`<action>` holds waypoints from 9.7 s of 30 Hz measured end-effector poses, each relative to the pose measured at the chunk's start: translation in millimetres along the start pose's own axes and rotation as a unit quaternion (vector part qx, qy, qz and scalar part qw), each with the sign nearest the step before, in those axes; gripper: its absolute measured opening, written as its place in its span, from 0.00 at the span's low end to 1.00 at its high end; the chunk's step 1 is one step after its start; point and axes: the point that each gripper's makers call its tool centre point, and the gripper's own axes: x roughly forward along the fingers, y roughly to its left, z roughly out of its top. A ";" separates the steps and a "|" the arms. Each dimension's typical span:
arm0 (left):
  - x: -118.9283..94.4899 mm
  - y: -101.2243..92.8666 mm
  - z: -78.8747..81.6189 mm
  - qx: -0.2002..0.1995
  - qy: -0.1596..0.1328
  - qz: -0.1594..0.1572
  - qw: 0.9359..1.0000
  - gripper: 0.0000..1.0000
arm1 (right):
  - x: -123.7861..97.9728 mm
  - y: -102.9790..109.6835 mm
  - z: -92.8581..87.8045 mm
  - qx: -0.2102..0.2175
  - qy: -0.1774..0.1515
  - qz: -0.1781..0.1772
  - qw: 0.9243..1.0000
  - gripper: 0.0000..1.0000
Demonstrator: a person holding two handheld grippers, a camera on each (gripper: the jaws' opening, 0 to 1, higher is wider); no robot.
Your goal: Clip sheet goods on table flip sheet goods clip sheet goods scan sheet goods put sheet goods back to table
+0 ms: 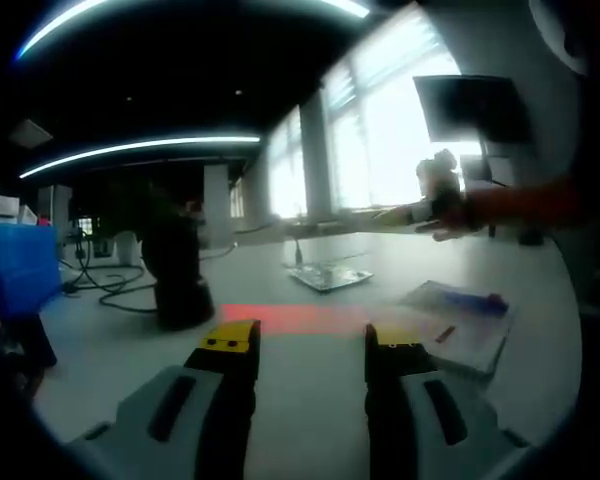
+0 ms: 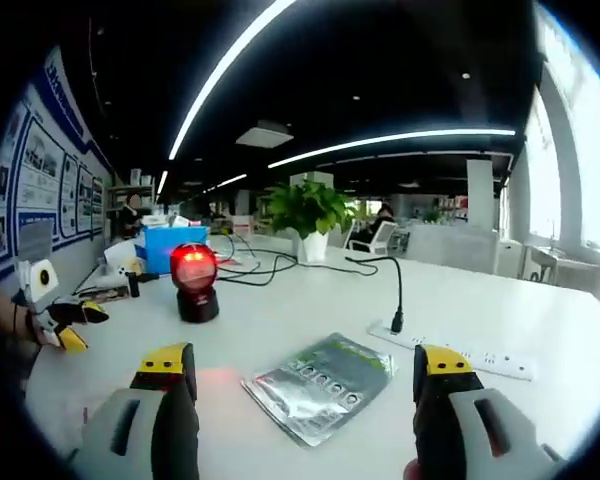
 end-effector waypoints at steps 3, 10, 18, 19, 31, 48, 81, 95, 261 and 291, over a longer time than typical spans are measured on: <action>-0.1 -0.4 0.6 0.001 -0.001 -0.001 1.000 0.35 | -4.5 4.9 -0.4 -0.001 0.001 -0.004 1.000 0.83; -0.5 -0.2 1.5 -0.002 -0.003 -0.001 1.000 0.35 | -25.6 17.4 11.3 -0.008 -0.014 -0.011 1.000 0.82; 0.0 -0.8 0.0 -0.006 0.001 -0.003 1.000 0.32 | -61.0 25.5 13.4 -0.016 -0.037 -0.033 0.999 0.80; 0.1 -0.9 0.0 -0.005 0.001 -0.003 1.000 0.32 | -65.0 24.3 12.1 -0.017 -0.038 -0.038 0.998 0.80; 0.5 0.2 0.9 -0.009 -0.001 0.002 1.000 0.31 | -102.2 26.4 -1.4 0.006 -0.048 -0.056 0.997 0.79; 0.3 5.0 3.2 -0.026 -0.008 0.006 1.000 0.36 | -145.0 42.5 -40.9 -0.003 -0.060 -0.080 0.995 0.78; 0.3 5.8 2.0 -0.024 -0.005 0.008 1.000 0.36 | -180.3 38.2 -47.1 -0.020 -0.123 -0.145 0.982 0.70; 0.6 5.7 0.9 -0.021 -0.004 0.006 1.000 0.35 | -180.5 34.7 -50.0 -0.020 -0.114 -0.156 0.981 0.66; 0.1 -2.8 1.4 -0.009 -0.006 -0.011 1.000 0.33 | -64.2 245.7 -99.2 -0.116 0.071 -0.078 0.988 0.00; 0.0 -3.5 1.1 -0.007 -0.005 -0.011 1.000 0.33 | -81.2 276.7 -89.1 0.014 0.050 0.004 0.999 0.00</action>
